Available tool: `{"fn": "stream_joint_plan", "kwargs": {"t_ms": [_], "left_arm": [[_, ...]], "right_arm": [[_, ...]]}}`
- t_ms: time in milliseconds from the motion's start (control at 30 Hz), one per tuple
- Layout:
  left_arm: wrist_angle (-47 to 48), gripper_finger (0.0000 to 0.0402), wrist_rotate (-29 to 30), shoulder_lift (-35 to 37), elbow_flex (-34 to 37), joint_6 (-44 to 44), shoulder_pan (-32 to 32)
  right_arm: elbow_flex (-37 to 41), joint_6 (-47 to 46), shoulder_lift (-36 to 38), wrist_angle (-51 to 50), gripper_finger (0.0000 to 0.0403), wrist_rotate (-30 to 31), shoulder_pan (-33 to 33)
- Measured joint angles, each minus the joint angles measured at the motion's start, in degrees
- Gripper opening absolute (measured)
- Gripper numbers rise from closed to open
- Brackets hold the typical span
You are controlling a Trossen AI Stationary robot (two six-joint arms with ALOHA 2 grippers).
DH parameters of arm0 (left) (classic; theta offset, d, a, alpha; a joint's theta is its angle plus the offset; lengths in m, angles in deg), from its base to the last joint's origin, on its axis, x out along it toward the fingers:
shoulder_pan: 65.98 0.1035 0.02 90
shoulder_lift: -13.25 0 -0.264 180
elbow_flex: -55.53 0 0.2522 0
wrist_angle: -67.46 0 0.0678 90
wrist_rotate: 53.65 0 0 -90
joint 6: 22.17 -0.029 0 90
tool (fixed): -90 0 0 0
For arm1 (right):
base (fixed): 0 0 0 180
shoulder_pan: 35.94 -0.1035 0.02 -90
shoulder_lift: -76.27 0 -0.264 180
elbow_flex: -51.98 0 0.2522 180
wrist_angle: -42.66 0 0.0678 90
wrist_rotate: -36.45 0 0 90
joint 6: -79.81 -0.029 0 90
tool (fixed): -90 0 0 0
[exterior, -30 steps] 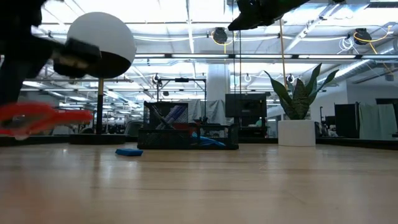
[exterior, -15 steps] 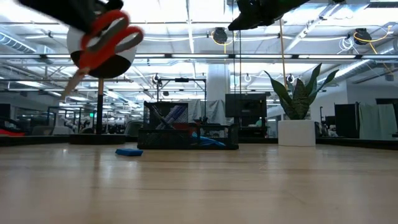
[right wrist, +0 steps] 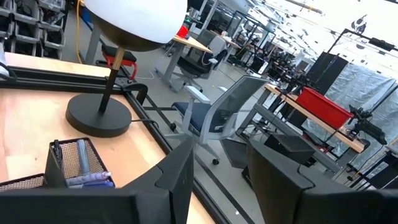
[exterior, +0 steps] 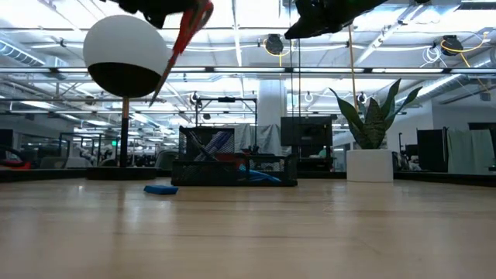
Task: Pick and place office supplies into organizer
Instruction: Put the orange scissors into the black mesh organizer
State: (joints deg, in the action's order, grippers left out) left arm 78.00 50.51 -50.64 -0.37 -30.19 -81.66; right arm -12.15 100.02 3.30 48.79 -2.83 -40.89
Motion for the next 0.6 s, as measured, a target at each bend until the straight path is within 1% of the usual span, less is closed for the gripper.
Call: {"fn": "stream_joint_plan", "kwargs": {"t_ms": [67,167,300,467,600], "left_arm": [[-7.34,0.0021,-2.81,2.69,2.88,-1.14,2.67],[-18.55,0.0021,-10.64,5.93,6.64,-1.71,7.6],[-28.18,0.0021,-18.22,7.62,10.74,0.13,14.9],[-38.85,0.0021,-24.99,6.68,14.65,6.92,24.7],[-46.12,0.0021,-32.18,4.8,16.09,12.02,31.1]], "right_arm": [[0.0,0.0,0.0,-0.01,0.0141,0.0,0.0],[0.0,-0.02,0.0,-0.05,0.0139,0.0,-0.02],[0.0,0.0,0.0,-0.02,0.0137,-0.01,0.0],[0.0,-0.02,0.0,-0.01,0.0139,0.0,-0.02],[0.0,-0.02,0.0,-0.01,0.0136,-0.02,0.07]]}}
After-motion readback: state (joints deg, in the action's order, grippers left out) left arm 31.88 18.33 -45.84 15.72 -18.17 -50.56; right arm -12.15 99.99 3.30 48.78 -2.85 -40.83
